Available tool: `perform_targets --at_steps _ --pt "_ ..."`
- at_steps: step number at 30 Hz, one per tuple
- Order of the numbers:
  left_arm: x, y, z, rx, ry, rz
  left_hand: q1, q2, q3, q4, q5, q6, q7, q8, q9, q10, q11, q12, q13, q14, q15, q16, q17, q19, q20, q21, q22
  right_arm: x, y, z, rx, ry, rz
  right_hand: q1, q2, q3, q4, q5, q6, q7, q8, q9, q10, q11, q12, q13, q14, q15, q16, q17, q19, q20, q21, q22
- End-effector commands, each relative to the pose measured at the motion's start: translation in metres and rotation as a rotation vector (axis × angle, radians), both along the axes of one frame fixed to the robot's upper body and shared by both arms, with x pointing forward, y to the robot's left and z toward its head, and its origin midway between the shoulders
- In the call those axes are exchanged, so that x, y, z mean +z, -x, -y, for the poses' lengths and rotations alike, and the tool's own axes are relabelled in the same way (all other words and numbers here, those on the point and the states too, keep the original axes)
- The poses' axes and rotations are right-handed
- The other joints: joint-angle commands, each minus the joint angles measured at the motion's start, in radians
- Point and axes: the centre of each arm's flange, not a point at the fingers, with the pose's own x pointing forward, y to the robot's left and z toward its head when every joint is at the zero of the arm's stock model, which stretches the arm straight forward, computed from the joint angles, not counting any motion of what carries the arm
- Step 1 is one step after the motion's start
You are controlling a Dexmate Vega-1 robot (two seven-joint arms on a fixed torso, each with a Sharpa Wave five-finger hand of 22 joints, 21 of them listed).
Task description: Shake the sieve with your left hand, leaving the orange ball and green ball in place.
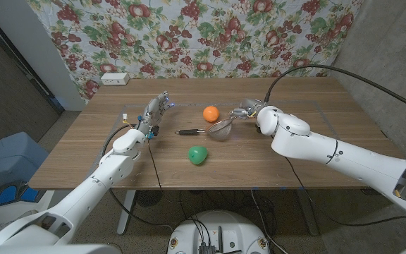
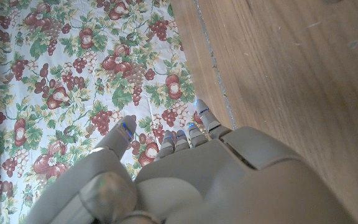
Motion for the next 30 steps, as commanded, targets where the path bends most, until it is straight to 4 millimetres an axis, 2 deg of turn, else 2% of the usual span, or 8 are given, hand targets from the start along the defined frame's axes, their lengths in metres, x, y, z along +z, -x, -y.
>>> perform_targets --at_steps 1,5,7,12,17,24,26,30 --pt "0.0003 -0.0011 -0.0013 -0.001 0.002 0.001 0.001 0.035 0.002 -0.004 0.001 -0.002 0.008 0.003 0.004 -0.001 0.006 0.002 0.003 -0.002 0.004 0.004 0.000 0.002 0.002 -0.007 0.002 0.0007 -0.0053 -0.0093 0.001 0.037 -0.023 0.018 0.006 -0.010 -0.003 0.001 0.025 0.000 0.012 0.006 0.025 -0.006 0.021 0.017 0.022 -0.005 0.017 0.018 0.018 0.003 0.011 0.002" --pt "-0.0004 -0.0004 -0.0025 0.001 0.006 0.002 0.001 0.035 0.002 -0.004 0.001 -0.003 0.008 0.003 0.004 -0.002 0.005 0.002 0.003 -0.002 0.004 0.004 0.000 0.002 0.002 -0.009 0.002 0.0003 -0.0056 -0.0119 -0.006 0.057 -0.013 0.059 -0.003 -0.007 -0.020 0.003 0.039 -0.005 0.021 0.011 0.046 -0.009 0.048 0.041 0.038 -0.013 0.040 0.045 0.028 0.003 0.015 0.002" --pt "-0.0010 0.0003 -0.0029 0.002 0.007 0.003 0.001 0.035 0.001 -0.004 0.001 -0.002 0.008 0.003 0.004 -0.002 0.007 0.002 0.003 -0.002 0.004 0.004 0.000 0.003 0.002 -0.010 0.002 0.0003 -0.0056 -0.0127 -0.011 0.064 -0.013 0.076 -0.005 -0.006 -0.023 0.004 0.040 -0.004 0.022 0.013 0.056 -0.008 0.059 0.050 0.045 -0.019 0.050 0.056 0.033 0.001 0.017 0.002" --pt "-0.0020 0.0017 -0.0040 0.004 0.011 0.004 0.001 0.035 0.001 -0.005 0.000 -0.003 0.008 0.003 0.004 -0.002 0.006 0.002 0.003 -0.002 0.004 0.004 0.001 0.003 0.002 -0.013 0.002 0.0003 -0.0062 -0.0142 -0.018 0.081 -0.011 0.134 -0.007 -0.002 -0.026 0.006 0.067 -0.009 0.033 0.019 0.071 -0.027 0.096 0.086 0.067 -0.036 0.088 0.100 0.044 -0.008 0.023 0.003" --pt "-0.0019 0.0025 -0.0043 0.005 0.012 0.006 0.001 0.035 0.001 -0.005 0.000 -0.003 0.007 0.003 0.004 -0.001 0.005 0.002 0.003 -0.002 0.005 0.004 0.001 0.004 0.002 -0.015 0.002 -0.0015 -0.0072 -0.0149 -0.029 0.093 -0.012 0.212 0.017 0.023 -0.031 0.015 0.077 -0.024 0.038 0.026 0.083 -0.049 0.133 0.121 0.092 -0.060 0.121 0.139 0.075 -0.036 0.040 0.006" --pt "-0.0008 0.0025 -0.0037 0.002 0.010 0.008 0.000 0.036 0.000 -0.004 0.000 -0.002 0.007 0.003 0.004 -0.001 0.006 0.002 0.003 -0.001 0.004 0.005 0.001 0.006 0.003 -0.018 0.002 -0.0040 -0.0090 -0.0152 -0.060 0.123 -0.038 0.266 0.013 0.038 -0.037 0.020 0.082 -0.030 0.038 0.028 0.080 -0.062 0.153 0.145 0.103 -0.068 0.130 0.155 0.091 -0.041 0.052 0.009" --pt "-0.0006 0.0024 -0.0035 0.001 0.008 0.008 0.000 0.036 0.000 -0.004 0.000 -0.002 0.007 0.003 0.004 -0.001 0.006 0.002 0.003 0.000 0.004 0.005 0.001 0.006 0.003 -0.019 0.002 -0.0050 -0.0099 -0.0151 -0.069 0.130 -0.046 0.297 0.020 0.051 -0.038 0.024 0.083 -0.038 0.038 0.029 0.083 -0.070 0.164 0.156 0.109 -0.077 0.133 0.161 0.093 -0.046 0.056 0.010" --pt "-0.0003 0.0025 -0.0032 0.000 0.007 0.008 0.000 0.036 0.000 -0.004 0.000 -0.001 0.007 0.003 0.004 -0.001 0.006 0.003 0.003 0.000 0.004 0.005 0.001 0.007 0.003 -0.021 0.002 -0.0061 -0.0115 -0.0153 -0.080 0.142 -0.054 0.353 0.045 0.077 -0.028 0.031 0.151 -0.046 0.065 0.034 0.137 -0.081 0.215 0.191 0.170 -0.099 0.159 0.184 0.128 -0.069 0.084 0.015"
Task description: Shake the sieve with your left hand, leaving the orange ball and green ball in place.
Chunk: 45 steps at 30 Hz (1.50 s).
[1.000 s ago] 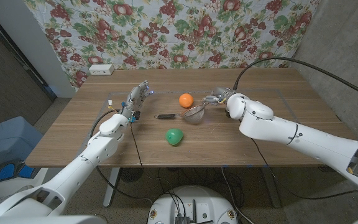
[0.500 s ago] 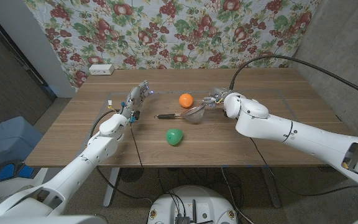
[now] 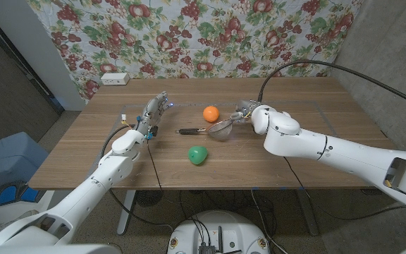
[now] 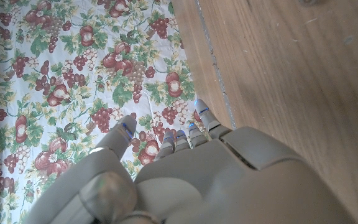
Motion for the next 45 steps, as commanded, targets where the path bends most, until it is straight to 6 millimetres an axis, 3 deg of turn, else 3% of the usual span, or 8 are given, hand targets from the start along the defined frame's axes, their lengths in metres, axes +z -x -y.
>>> perform_targets --at_steps 1,7,16,26,38,45 --pt "0.001 0.001 0.000 -0.002 -0.003 0.002 0.000 0.036 -0.001 -0.004 0.000 -0.001 0.006 0.003 0.004 -0.001 0.007 0.002 0.003 0.000 0.004 0.005 0.001 0.002 -0.002 -0.006 0.002 -0.004 -0.004 -0.001 -0.041 0.048 -0.024 0.066 0.026 0.036 0.001 0.015 0.071 -0.008 0.030 0.009 0.070 -0.013 0.059 0.040 0.063 -0.097 0.030 0.028 0.030 -0.021 0.028 0.007" --pt "0.001 0.002 0.000 0.000 -0.003 0.003 -0.001 0.036 -0.001 -0.004 0.000 0.000 0.005 0.004 0.004 0.000 0.007 0.003 0.003 0.000 0.003 0.005 0.002 0.003 -0.002 -0.009 0.003 -0.004 -0.005 -0.002 -0.042 0.056 -0.019 0.137 0.049 0.063 0.004 0.025 0.152 -0.018 0.068 0.025 0.122 -0.030 0.121 0.090 0.115 -0.120 0.066 0.075 0.047 -0.039 0.059 0.012" --pt "0.001 0.002 0.000 -0.002 -0.002 0.004 -0.001 0.036 -0.002 -0.004 0.000 0.003 0.005 0.004 0.004 0.001 0.006 0.003 0.003 0.001 0.005 0.006 0.002 0.005 0.000 -0.013 0.003 -0.006 -0.006 0.000 -0.040 0.059 -0.011 0.171 0.047 0.072 0.005 0.026 0.172 -0.007 0.082 0.037 0.141 -0.033 0.156 0.125 0.142 -0.126 0.087 0.107 0.063 -0.043 0.084 0.016" --pt "0.003 0.002 0.000 -0.009 -0.013 0.004 0.000 0.035 -0.002 -0.005 0.000 0.003 0.004 0.004 0.004 0.000 0.005 0.003 0.003 0.001 0.004 0.005 0.001 0.006 0.000 -0.018 0.003 -0.010 -0.004 0.010 -0.033 -0.002 0.062 0.225 0.047 0.087 0.007 0.019 0.194 0.012 0.104 0.058 0.139 -0.042 0.196 0.184 0.187 -0.137 0.115 0.158 0.122 -0.043 0.144 0.023" --pt "0.002 0.001 -0.002 -0.013 -0.017 0.000 0.002 0.032 -0.002 -0.011 -0.001 0.006 0.006 0.005 0.004 0.002 0.010 0.003 0.003 0.005 0.010 0.005 -0.001 0.009 0.003 -0.024 0.003 -0.012 0.002 0.016 -0.006 -0.093 0.177 0.248 0.046 0.091 0.012 0.009 0.197 0.023 0.116 0.074 0.137 -0.036 0.218 0.223 0.198 -0.139 0.123 0.191 0.129 -0.041 0.173 0.027" --pt "0.003 0.002 -0.004 -0.023 -0.056 -0.014 0.010 -0.006 -0.013 -0.050 -0.008 0.006 0.004 0.004 0.004 0.004 0.008 0.004 0.003 0.016 0.013 0.002 -0.007 0.016 -0.001 -0.037 0.002 -0.014 0.003 0.021 0.001 -0.182 0.227 0.260 0.044 0.098 0.011 0.008 0.203 0.032 0.123 0.079 0.144 -0.035 0.226 0.235 0.212 -0.136 0.121 0.203 0.140 -0.035 0.193 0.027"
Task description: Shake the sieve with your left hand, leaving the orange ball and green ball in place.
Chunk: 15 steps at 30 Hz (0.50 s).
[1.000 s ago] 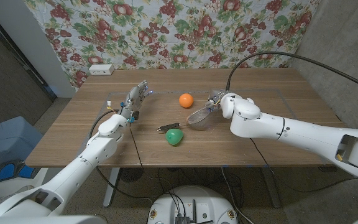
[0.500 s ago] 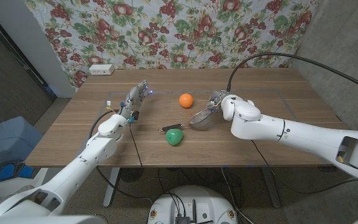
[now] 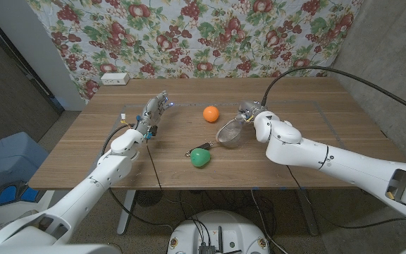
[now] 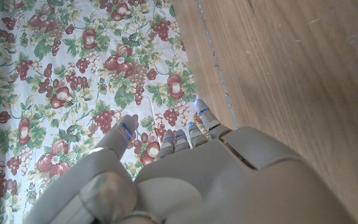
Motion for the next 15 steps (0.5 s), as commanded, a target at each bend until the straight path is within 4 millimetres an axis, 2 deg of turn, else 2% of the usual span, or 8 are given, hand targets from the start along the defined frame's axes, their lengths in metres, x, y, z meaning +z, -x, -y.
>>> perform_targets --at_steps 1,2,3,5,7,15 --pt "0.0008 -0.0003 -0.0022 -0.014 -0.046 -0.018 0.012 -0.010 -0.002 -0.025 -0.004 0.007 0.003 0.004 0.004 0.005 0.006 0.005 0.004 0.008 0.004 0.001 -0.002 0.007 0.002 -0.007 0.002 -0.0047 0.0041 0.0101 0.012 -0.133 0.093 0.041 0.026 0.013 0.000 -0.003 0.009 0.017 0.007 0.005 0.022 -0.013 0.005 0.003 0.014 -0.083 0.001 0.008 0.012 0.002 0.013 0.004" --pt "0.0011 -0.0005 -0.0023 -0.016 -0.051 -0.021 0.016 -0.018 -0.004 -0.039 -0.006 0.008 0.003 0.005 0.004 0.008 0.009 0.006 0.004 0.015 0.012 0.001 -0.002 0.011 0.001 -0.011 0.002 -0.0048 0.0043 0.0105 0.008 -0.142 0.100 0.041 0.026 0.013 0.001 -0.003 0.009 0.018 0.008 0.005 0.023 -0.013 0.007 0.004 0.015 -0.084 0.000 0.009 0.012 0.002 0.015 0.004" --pt "0.0016 -0.0006 -0.0024 -0.022 -0.060 -0.024 0.017 -0.019 -0.004 -0.042 -0.006 0.009 0.002 0.005 0.004 0.009 0.008 0.007 0.004 0.017 0.014 0.002 -0.002 0.012 0.001 -0.012 0.002 -0.0050 0.0043 0.0110 0.004 -0.148 0.106 0.042 0.025 0.013 0.001 -0.003 0.010 0.019 0.008 0.005 0.024 -0.012 0.007 0.005 0.016 -0.084 0.000 0.010 0.012 0.002 0.016 0.004" --pt "0.0027 -0.0006 -0.0026 -0.029 -0.082 -0.030 0.027 -0.030 -0.006 -0.071 -0.007 0.028 0.002 0.011 0.005 0.027 0.022 0.012 0.004 0.038 0.023 0.005 -0.003 0.026 0.005 -0.021 0.002 -0.0054 0.0047 0.0123 0.006 -0.170 0.117 0.043 0.024 0.014 0.001 -0.003 0.011 0.020 0.008 0.005 0.024 -0.012 0.007 0.006 0.019 -0.086 0.001 0.012 0.013 0.003 0.019 0.004" --pt "0.0037 -0.0006 -0.0028 -0.034 -0.097 -0.034 0.032 -0.035 -0.007 -0.084 -0.007 0.035 -0.002 0.012 0.005 0.035 0.024 0.014 0.005 0.049 0.024 0.006 -0.002 0.037 0.010 -0.024 0.002 -0.0056 0.0048 0.0131 0.003 -0.189 0.129 0.044 0.024 0.014 0.001 -0.003 0.013 0.021 0.009 0.005 0.025 -0.011 0.008 0.006 0.021 -0.086 0.001 0.015 0.014 0.002 0.022 0.004" --pt "0.0079 -0.0009 -0.0043 -0.050 -0.165 -0.049 0.047 -0.052 -0.009 -0.113 -0.003 0.057 -0.008 0.016 0.006 0.066 0.033 0.021 0.006 0.087 0.028 0.011 -0.001 0.063 0.018 -0.034 0.003 -0.0045 0.0051 0.0145 0.011 -0.243 0.171 0.047 0.021 0.015 0.003 -0.003 0.012 0.025 0.011 0.008 0.028 -0.014 0.009 0.010 0.026 -0.087 0.001 0.026 0.013 0.001 0.033 0.004"
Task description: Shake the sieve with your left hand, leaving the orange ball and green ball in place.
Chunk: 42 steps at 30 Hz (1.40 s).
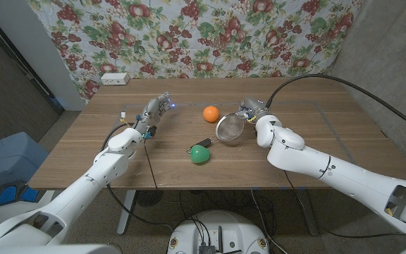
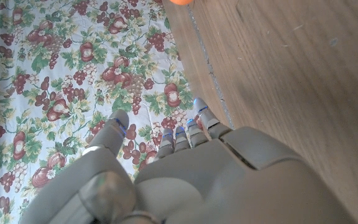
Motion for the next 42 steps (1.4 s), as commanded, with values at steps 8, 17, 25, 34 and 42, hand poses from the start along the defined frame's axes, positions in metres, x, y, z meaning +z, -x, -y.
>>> perform_targets --at_steps 8,17,25,34,42 --pt "0.008 -0.002 -0.002 -0.048 -0.139 -0.033 0.032 -0.029 0.001 -0.026 -0.002 0.042 0.004 0.011 0.007 0.053 0.009 0.014 0.008 0.079 0.005 0.020 0.004 0.059 0.013 -0.012 0.005 0.003 0.001 0.007 0.010 -0.130 0.116 0.033 0.017 0.009 0.006 0.001 0.017 0.021 0.011 0.005 0.030 -0.015 0.008 0.005 0.012 -0.083 -0.004 0.018 0.004 -0.001 0.023 0.004" --pt "0.014 -0.003 -0.002 -0.079 -0.198 -0.040 0.052 -0.046 -0.003 -0.028 -0.003 0.064 0.008 0.014 0.008 0.088 0.003 0.019 0.009 0.139 0.001 0.029 0.005 0.091 0.018 -0.020 0.006 0.008 0.002 0.006 0.023 -0.148 0.161 0.033 0.014 0.011 0.008 0.001 0.017 0.020 0.012 0.008 0.032 -0.015 0.007 0.005 0.013 -0.083 -0.008 0.028 0.002 -0.003 0.035 0.003" --pt "0.021 -0.004 0.000 -0.117 -0.266 -0.052 0.072 -0.068 -0.008 -0.031 -0.004 0.085 0.011 0.018 0.009 0.116 0.002 0.023 0.010 0.193 -0.005 0.036 0.007 0.107 0.020 -0.029 0.008 0.012 0.003 0.005 0.046 -0.168 0.189 0.032 0.013 0.013 0.009 0.000 0.015 0.019 0.014 0.012 0.032 -0.016 0.007 0.008 0.015 -0.085 -0.013 0.036 -0.002 -0.005 0.044 0.001" --pt "0.027 -0.006 0.002 -0.120 -0.320 -0.052 0.091 -0.086 -0.011 -0.035 -0.004 0.099 0.015 0.022 0.009 0.130 0.005 0.023 0.011 0.197 -0.007 0.030 0.007 0.101 0.016 -0.042 0.008 0.017 0.004 0.008 0.096 -0.200 0.188 0.031 0.012 0.015 0.010 -0.001 0.014 0.018 0.015 0.015 0.032 -0.017 0.007 0.012 0.016 -0.085 -0.020 0.049 -0.009 -0.011 0.057 -0.001" --pt "0.032 -0.007 0.002 -0.126 -0.354 -0.050 0.108 -0.101 -0.013 -0.037 -0.004 0.106 0.017 0.025 0.010 0.134 0.003 0.020 0.012 0.194 -0.010 0.024 0.007 0.100 0.016 -0.050 0.008 0.020 0.007 0.011 0.135 -0.221 0.190 0.029 0.013 0.016 0.012 -0.002 0.013 0.018 0.015 0.017 0.031 -0.017 0.006 0.012 0.017 -0.085 -0.023 0.058 -0.016 -0.014 0.064 -0.002"
